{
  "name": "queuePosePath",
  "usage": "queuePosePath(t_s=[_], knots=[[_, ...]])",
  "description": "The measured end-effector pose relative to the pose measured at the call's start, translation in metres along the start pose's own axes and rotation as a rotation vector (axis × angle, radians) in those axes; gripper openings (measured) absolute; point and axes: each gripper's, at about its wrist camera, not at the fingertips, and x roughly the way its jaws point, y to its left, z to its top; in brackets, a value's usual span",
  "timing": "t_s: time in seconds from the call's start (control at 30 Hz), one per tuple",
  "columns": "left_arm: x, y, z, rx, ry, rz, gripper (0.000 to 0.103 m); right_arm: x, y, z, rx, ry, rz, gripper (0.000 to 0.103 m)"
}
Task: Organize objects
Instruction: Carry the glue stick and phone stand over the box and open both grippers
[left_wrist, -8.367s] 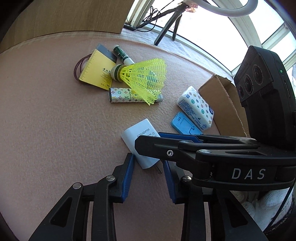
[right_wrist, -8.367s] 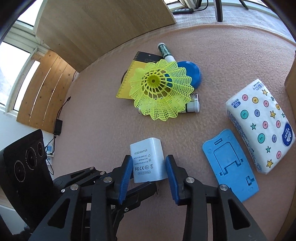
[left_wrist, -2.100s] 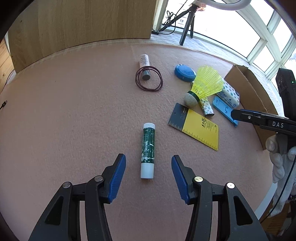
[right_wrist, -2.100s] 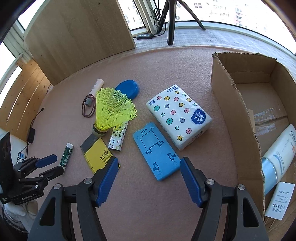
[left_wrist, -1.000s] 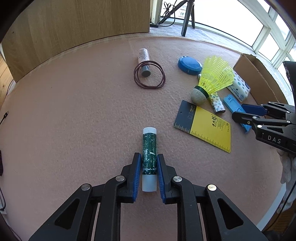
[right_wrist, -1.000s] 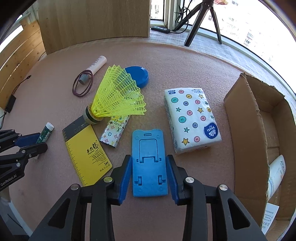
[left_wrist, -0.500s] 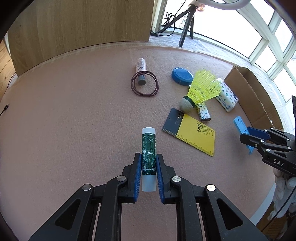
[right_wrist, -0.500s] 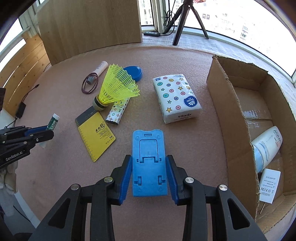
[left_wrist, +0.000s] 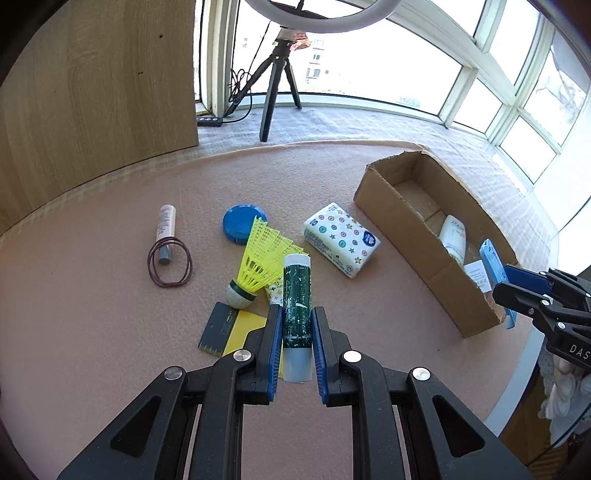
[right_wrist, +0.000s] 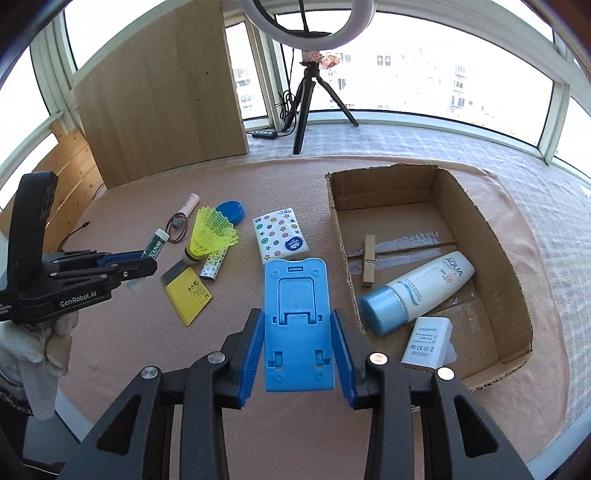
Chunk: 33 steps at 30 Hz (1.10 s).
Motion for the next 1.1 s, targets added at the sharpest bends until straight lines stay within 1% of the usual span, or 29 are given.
queuePosePath(t_s=[0.23, 0.37, 0.57, 0.83, 1.1], knots=[[0.020, -0.064, 0.046, 0.097, -0.028, -0.054, 0.017, -0.028, -0.056, 0.002, 0.078, -0.052, -0.072, 0.033], [0.042, -0.100, 0.070, 0.146, -0.021, -0.073, 0.017, -0.028, -0.081, 0.005, 0.113, -0.057, -0.100, 0.033], [0.077, -0.140, 0.090, 0.198, 0.011, -0.088, 0.017, -0.018, -0.105, 0.007, 0.140, -0.049, -0.132, 0.033], [0.111, -0.171, 0.105, 0.233, 0.041, -0.085, 0.017, -0.001, -0.120, 0.006, 0.152, -0.026, -0.148, 0.033], [0.128, -0.177, 0.112, 0.237, 0.056, -0.076, 0.017, 0.005, -0.128, 0.006, 0.161, -0.015, -0.161, 0.033]])
